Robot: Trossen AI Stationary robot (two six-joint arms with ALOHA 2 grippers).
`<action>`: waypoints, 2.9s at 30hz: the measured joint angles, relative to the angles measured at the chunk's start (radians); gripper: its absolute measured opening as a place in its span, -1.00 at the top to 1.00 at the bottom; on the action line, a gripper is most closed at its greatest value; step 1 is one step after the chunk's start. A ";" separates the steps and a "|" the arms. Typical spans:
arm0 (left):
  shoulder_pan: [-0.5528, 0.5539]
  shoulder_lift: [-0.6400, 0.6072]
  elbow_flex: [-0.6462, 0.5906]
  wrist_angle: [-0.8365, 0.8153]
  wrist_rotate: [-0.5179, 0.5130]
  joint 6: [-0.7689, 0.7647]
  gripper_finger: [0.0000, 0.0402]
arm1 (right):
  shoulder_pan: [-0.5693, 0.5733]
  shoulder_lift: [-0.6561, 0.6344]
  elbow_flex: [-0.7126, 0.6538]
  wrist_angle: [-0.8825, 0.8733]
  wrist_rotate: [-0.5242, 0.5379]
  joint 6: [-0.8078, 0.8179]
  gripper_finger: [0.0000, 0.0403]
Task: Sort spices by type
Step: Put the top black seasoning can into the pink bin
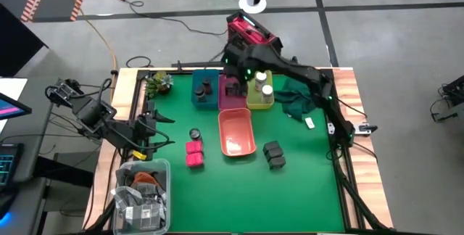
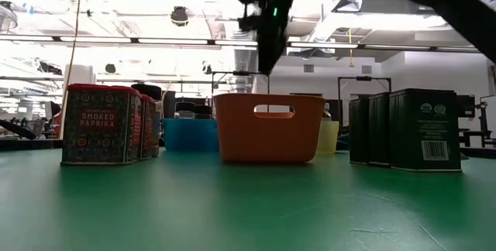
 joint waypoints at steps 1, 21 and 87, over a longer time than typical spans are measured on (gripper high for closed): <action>0.000 0.000 0.000 -0.006 0.000 0.000 -0.50 | 0.038 -0.017 -0.001 -0.020 0.005 0.010 -0.30; 0.447 0.018 -0.158 0.035 0.319 0.090 -0.50 | 0.502 -0.148 -0.139 -0.197 0.150 0.411 -0.29; 0.727 0.017 -0.156 -0.050 0.526 0.304 -0.50 | 0.496 -0.470 -0.999 0.304 0.092 0.446 -0.29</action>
